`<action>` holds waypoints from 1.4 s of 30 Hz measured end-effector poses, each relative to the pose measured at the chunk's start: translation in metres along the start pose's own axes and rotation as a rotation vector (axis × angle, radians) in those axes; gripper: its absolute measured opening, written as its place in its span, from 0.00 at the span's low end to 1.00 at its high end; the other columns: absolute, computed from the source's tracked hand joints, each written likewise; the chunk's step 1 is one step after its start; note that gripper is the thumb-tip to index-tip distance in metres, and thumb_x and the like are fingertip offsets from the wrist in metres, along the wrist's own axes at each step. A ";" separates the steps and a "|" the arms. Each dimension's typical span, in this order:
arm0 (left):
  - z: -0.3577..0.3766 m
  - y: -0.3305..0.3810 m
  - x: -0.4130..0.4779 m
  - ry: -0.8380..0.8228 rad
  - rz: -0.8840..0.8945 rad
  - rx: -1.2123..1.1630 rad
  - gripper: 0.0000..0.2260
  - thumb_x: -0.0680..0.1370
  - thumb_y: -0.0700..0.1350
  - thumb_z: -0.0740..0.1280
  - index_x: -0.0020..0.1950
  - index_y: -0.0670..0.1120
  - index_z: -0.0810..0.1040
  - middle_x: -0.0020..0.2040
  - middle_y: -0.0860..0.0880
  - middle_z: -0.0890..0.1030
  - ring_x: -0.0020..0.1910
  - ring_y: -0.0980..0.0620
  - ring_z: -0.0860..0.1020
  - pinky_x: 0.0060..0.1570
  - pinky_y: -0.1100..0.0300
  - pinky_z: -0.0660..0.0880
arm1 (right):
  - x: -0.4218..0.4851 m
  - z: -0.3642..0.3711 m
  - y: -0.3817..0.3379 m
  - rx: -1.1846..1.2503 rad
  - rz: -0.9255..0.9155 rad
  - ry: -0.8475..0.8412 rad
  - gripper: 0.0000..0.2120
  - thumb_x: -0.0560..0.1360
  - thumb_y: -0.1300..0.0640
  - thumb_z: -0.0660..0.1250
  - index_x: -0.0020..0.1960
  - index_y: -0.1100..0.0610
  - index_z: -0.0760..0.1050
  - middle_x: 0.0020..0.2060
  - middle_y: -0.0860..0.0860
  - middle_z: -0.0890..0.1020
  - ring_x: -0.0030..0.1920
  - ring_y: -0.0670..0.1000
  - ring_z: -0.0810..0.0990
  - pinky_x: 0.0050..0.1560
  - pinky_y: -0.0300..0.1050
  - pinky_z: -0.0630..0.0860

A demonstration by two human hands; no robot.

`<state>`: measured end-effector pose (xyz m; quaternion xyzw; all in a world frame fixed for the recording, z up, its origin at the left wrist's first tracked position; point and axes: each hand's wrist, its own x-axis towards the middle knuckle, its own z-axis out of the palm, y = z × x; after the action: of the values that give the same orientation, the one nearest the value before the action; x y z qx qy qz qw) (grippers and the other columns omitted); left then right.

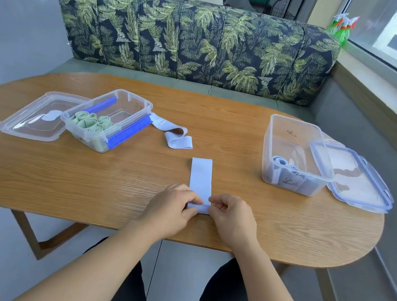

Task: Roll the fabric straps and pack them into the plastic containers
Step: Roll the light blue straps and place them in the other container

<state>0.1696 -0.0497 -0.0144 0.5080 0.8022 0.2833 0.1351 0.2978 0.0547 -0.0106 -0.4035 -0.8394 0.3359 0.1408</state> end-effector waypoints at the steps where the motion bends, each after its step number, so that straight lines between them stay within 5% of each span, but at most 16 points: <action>1: -0.001 0.000 0.002 -0.014 -0.008 0.002 0.08 0.79 0.48 0.65 0.57 0.53 0.80 0.53 0.58 0.75 0.54 0.57 0.72 0.52 0.57 0.72 | 0.000 0.001 0.001 0.020 -0.008 0.023 0.11 0.75 0.55 0.67 0.56 0.47 0.80 0.46 0.41 0.78 0.48 0.45 0.76 0.47 0.43 0.72; 7: -0.004 -0.003 0.012 -0.081 -0.036 0.004 0.09 0.80 0.49 0.63 0.57 0.53 0.80 0.47 0.59 0.72 0.48 0.55 0.74 0.49 0.57 0.72 | 0.006 0.004 0.004 0.006 -0.030 0.000 0.09 0.74 0.54 0.68 0.53 0.48 0.81 0.46 0.41 0.76 0.48 0.44 0.76 0.50 0.43 0.73; 13: -0.005 -0.004 0.009 -0.062 -0.067 0.019 0.14 0.76 0.52 0.66 0.62 0.57 0.75 0.55 0.60 0.72 0.52 0.57 0.74 0.53 0.55 0.74 | 0.015 0.000 0.004 0.000 0.001 -0.071 0.09 0.74 0.53 0.68 0.53 0.48 0.82 0.47 0.43 0.82 0.49 0.45 0.78 0.52 0.45 0.76; 19: 0.001 -0.002 0.006 0.013 -0.029 -0.002 0.09 0.76 0.46 0.67 0.56 0.56 0.77 0.52 0.60 0.73 0.48 0.59 0.74 0.49 0.56 0.74 | 0.025 -0.006 0.002 0.009 0.049 -0.138 0.08 0.74 0.53 0.68 0.52 0.48 0.82 0.38 0.40 0.79 0.47 0.47 0.78 0.51 0.46 0.76; 26: -0.003 -0.005 0.015 -0.021 -0.051 -0.018 0.10 0.78 0.47 0.67 0.58 0.54 0.79 0.47 0.58 0.70 0.44 0.56 0.73 0.51 0.56 0.74 | 0.019 -0.002 0.003 0.141 0.030 0.019 0.08 0.73 0.56 0.68 0.51 0.48 0.81 0.43 0.42 0.79 0.42 0.42 0.76 0.48 0.44 0.75; 36: 0.003 -0.008 0.013 0.043 -0.044 -0.059 0.11 0.77 0.46 0.68 0.59 0.50 0.77 0.48 0.58 0.70 0.40 0.57 0.74 0.50 0.57 0.74 | 0.023 0.000 0.005 0.117 0.035 -0.038 0.08 0.76 0.54 0.67 0.51 0.45 0.82 0.48 0.40 0.79 0.50 0.44 0.77 0.54 0.47 0.75; 42: 0.003 -0.007 0.012 0.038 -0.040 -0.077 0.11 0.77 0.46 0.68 0.59 0.54 0.77 0.48 0.60 0.69 0.41 0.60 0.74 0.47 0.61 0.73 | 0.027 0.002 0.002 0.097 0.093 -0.050 0.09 0.76 0.53 0.65 0.51 0.43 0.82 0.43 0.40 0.80 0.46 0.45 0.77 0.48 0.44 0.74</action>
<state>0.1599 -0.0404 -0.0200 0.4809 0.8029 0.3209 0.1450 0.2808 0.0759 -0.0142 -0.4263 -0.8058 0.3922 0.1232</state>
